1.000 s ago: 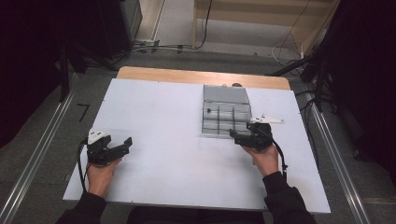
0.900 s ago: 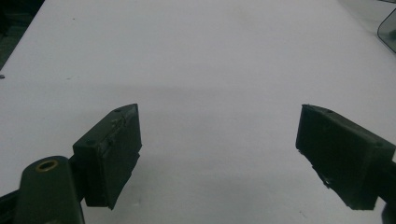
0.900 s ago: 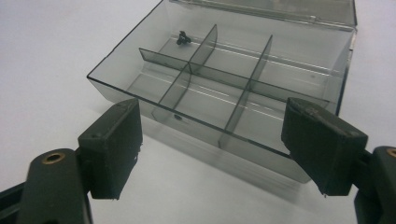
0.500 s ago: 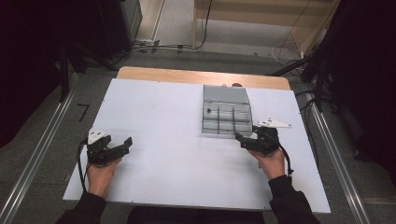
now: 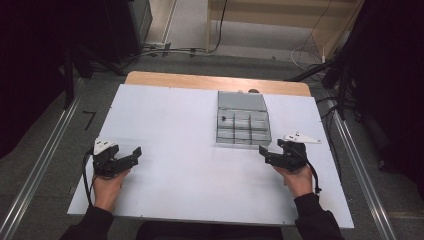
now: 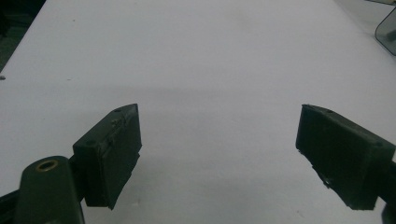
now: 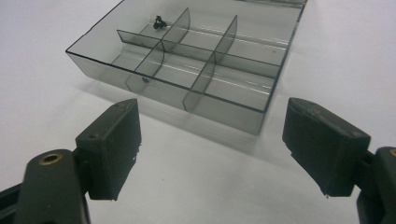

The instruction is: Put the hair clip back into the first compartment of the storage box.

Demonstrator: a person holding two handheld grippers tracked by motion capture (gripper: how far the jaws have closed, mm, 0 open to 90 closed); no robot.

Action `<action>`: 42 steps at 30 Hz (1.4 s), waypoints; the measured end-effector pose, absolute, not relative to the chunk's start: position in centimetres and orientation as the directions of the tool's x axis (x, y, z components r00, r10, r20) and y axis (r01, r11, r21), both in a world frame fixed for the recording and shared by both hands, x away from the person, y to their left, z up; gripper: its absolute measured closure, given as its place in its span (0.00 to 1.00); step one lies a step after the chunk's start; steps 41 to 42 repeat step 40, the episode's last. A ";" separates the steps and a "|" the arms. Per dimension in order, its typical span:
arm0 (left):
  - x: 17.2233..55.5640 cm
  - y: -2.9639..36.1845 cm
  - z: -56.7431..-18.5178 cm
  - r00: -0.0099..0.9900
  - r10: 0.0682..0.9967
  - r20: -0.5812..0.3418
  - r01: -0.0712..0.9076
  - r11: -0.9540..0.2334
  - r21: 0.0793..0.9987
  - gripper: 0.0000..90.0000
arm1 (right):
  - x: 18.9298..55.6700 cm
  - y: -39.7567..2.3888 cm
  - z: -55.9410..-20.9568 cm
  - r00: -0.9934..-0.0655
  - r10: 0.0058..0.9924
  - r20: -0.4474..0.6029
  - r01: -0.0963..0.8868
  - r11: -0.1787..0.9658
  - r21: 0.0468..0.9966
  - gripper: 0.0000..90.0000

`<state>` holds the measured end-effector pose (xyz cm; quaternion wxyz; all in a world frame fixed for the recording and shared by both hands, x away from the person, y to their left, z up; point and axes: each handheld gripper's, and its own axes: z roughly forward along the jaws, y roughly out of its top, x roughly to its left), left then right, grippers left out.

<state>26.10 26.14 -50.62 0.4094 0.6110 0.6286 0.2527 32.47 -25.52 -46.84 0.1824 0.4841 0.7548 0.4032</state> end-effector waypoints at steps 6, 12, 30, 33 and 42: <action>26.1 26.1 -50.6 0.084 0.975 -0.208 0.561 0.126 0.819 0.17 | 31.8 -26.7 -46.9 -0.452 0.885 0.112 0.588 0.201 0.784 0.20; 26.1 26.0 -50.6 0.083 0.975 -0.204 0.564 0.123 0.817 0.17 | 31.4 -27.9 -47.2 -0.436 0.893 0.110 0.593 0.193 0.782 0.20; 26.1 26.1 -50.6 0.084 0.975 -0.206 0.563 0.124 0.817 0.17 | 29.9 -29.9 -47.1 -0.408 0.906 0.111 0.596 0.173 0.785 0.20; 26.1 26.0 -50.6 0.084 0.975 -0.205 0.563 0.123 0.817 0.17 | 29.6 -30.2 -47.1 -0.402 0.909 0.112 0.599 0.168 0.783 0.20; 26.1 26.0 -50.6 0.084 0.975 -0.205 0.566 0.123 0.815 0.17 | 28.9 -30.8 -47.3 -0.394 0.913 0.107 0.606 0.170 0.777 0.20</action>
